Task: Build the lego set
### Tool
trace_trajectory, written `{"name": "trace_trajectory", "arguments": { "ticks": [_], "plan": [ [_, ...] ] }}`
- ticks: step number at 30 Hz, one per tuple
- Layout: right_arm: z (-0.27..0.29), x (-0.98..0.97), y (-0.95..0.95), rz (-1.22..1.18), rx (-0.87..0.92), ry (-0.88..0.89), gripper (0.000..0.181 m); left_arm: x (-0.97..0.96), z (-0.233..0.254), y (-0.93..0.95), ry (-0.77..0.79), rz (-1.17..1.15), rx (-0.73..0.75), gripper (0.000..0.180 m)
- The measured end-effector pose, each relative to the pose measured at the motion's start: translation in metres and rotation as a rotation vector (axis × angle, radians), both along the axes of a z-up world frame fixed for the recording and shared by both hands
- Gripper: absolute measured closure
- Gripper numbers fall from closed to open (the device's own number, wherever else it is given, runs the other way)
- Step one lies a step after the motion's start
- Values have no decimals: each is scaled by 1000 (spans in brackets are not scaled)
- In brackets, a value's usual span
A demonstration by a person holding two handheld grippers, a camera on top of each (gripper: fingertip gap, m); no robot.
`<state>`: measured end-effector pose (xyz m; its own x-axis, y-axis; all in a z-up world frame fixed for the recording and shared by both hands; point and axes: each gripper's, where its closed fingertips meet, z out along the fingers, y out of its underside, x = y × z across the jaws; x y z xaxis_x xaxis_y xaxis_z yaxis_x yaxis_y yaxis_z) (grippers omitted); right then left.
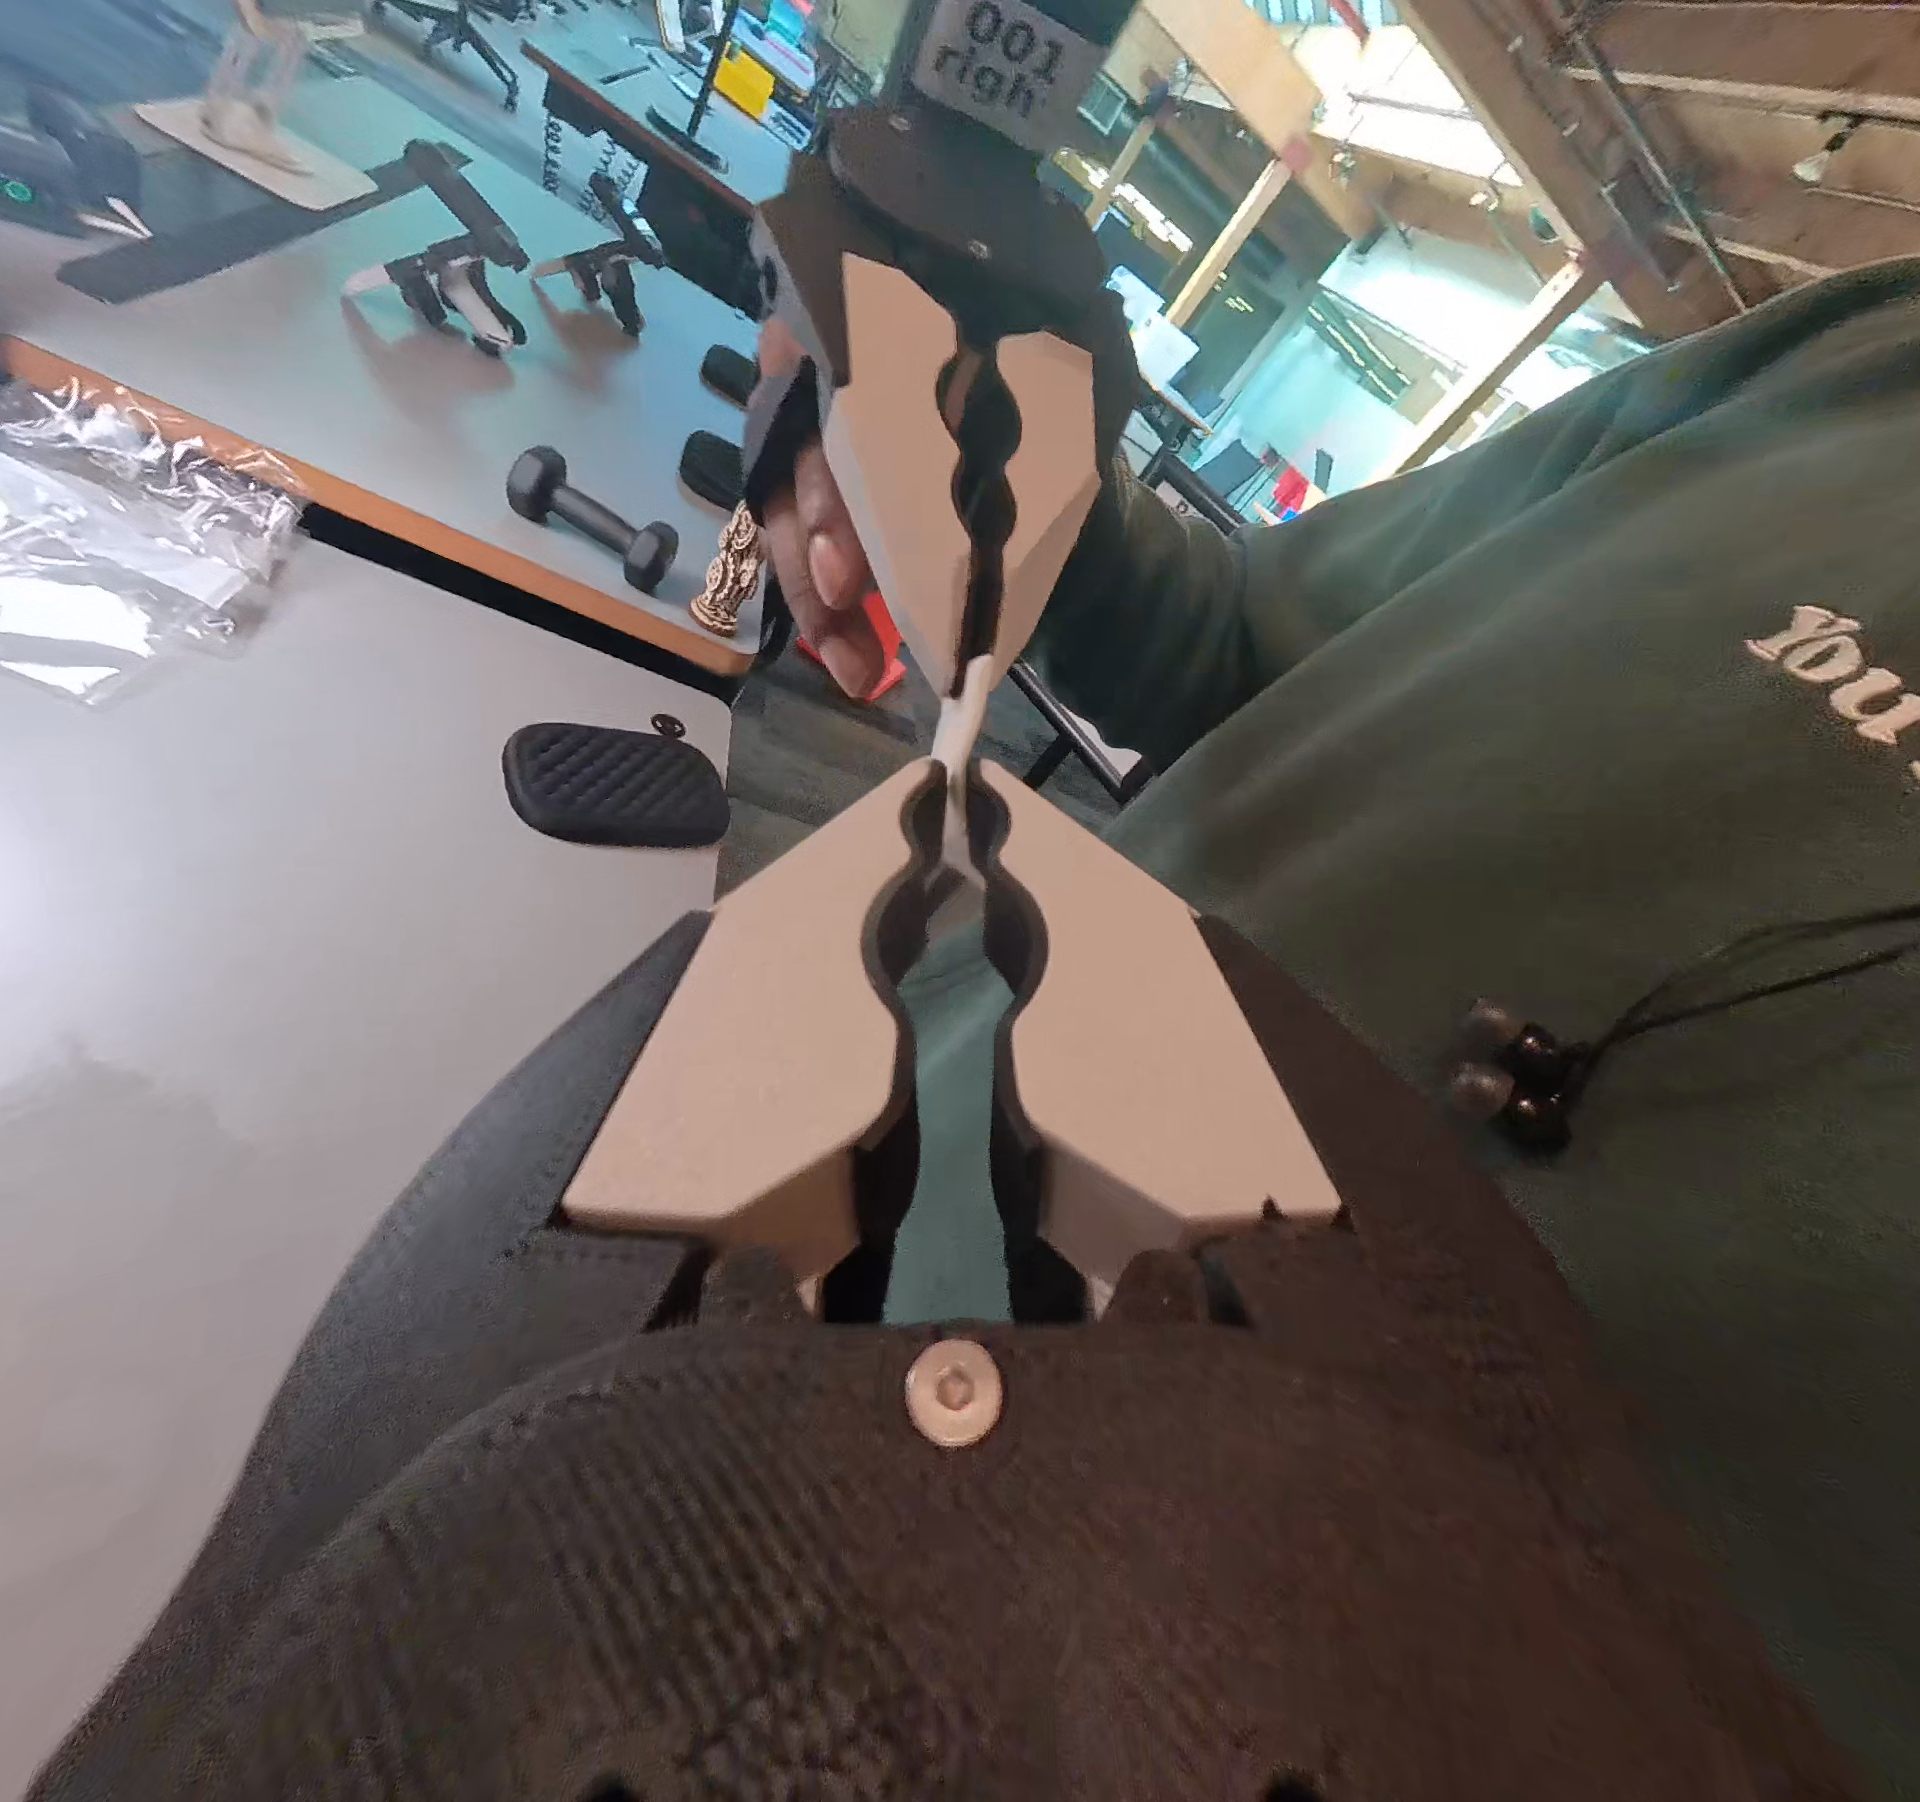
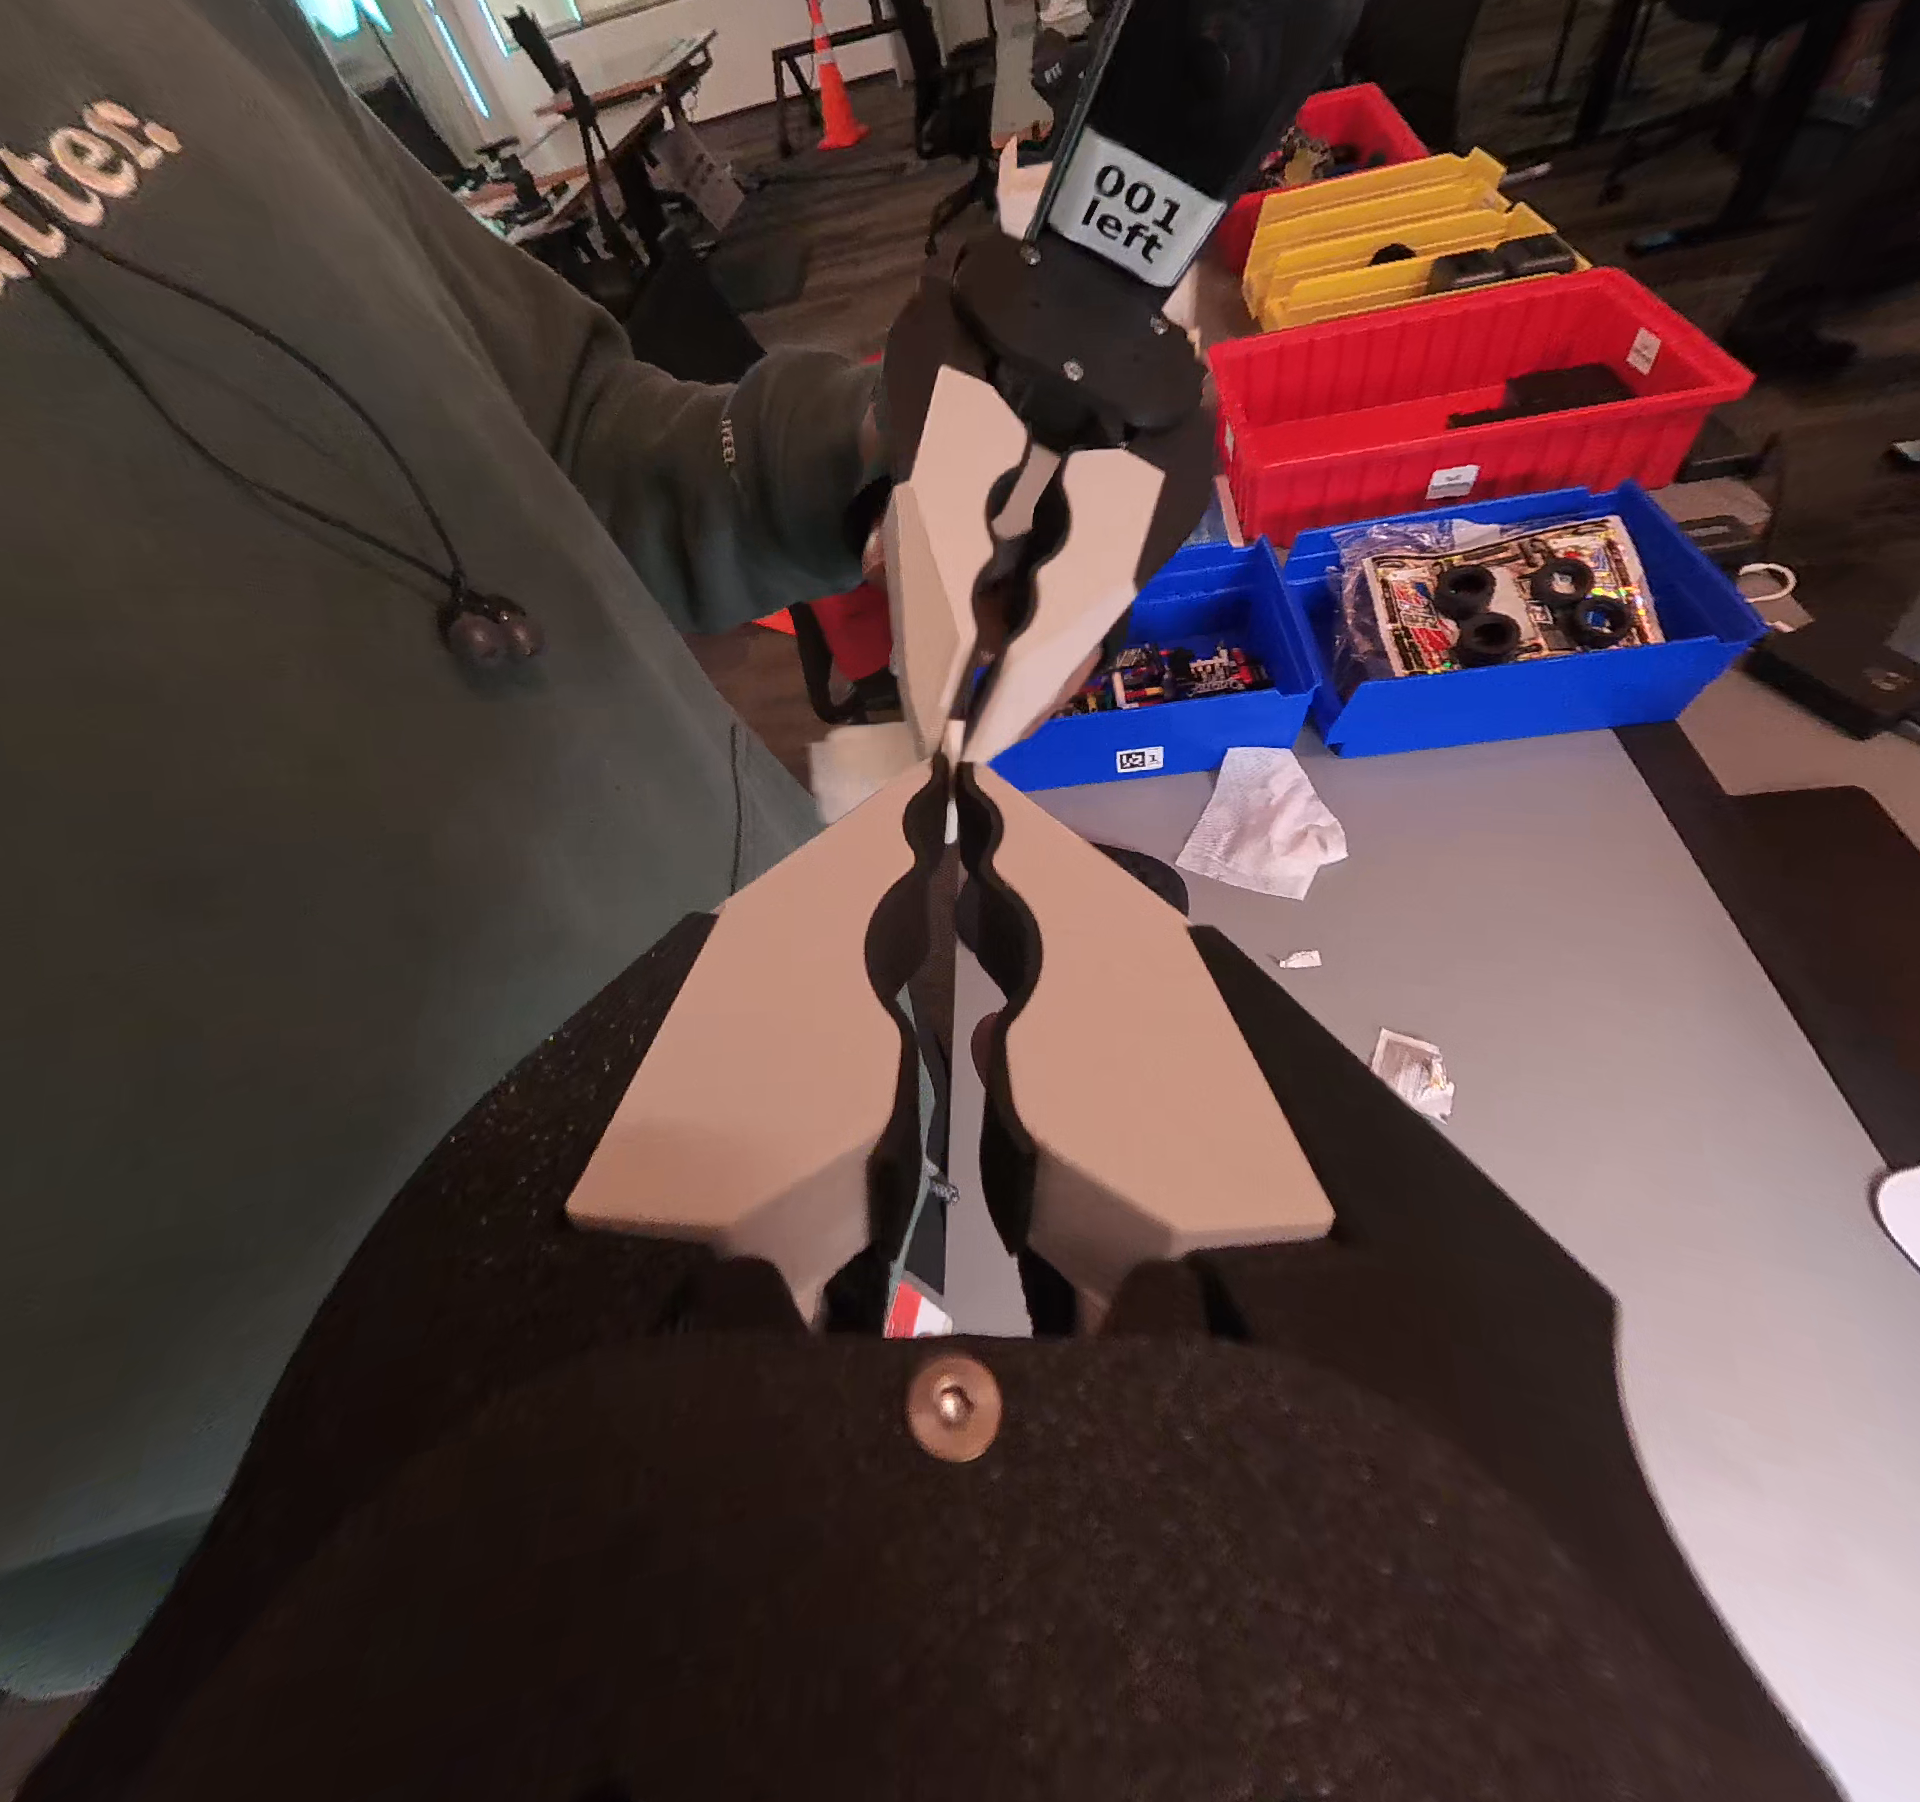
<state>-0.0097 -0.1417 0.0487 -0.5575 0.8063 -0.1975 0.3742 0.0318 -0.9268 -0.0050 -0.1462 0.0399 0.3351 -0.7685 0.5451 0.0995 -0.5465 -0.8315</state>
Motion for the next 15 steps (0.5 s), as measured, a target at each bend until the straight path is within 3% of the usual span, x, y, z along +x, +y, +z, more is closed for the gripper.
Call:
{"name": "trace_trajectory", "arguments": {
  "ticks": [4, 8, 12, 15],
  "plan": [
    [1, -11, 10, -63, -14, 22, 181, 1, 10, 2, -131, 16, -21, 180],
    [-9, -31, 39, -300, 98, 58, 177, -12, 12, 20, -285, 133, -92, 180],
    [15, -28, 52, -419, 25, 134, 169, -35, 1, 39, -283, 315, -109, 180],
    [12, -28, 33, -378, 48, 94, 163, -43, -3, 46, -233, 391, -95, 180]
  ]
}}
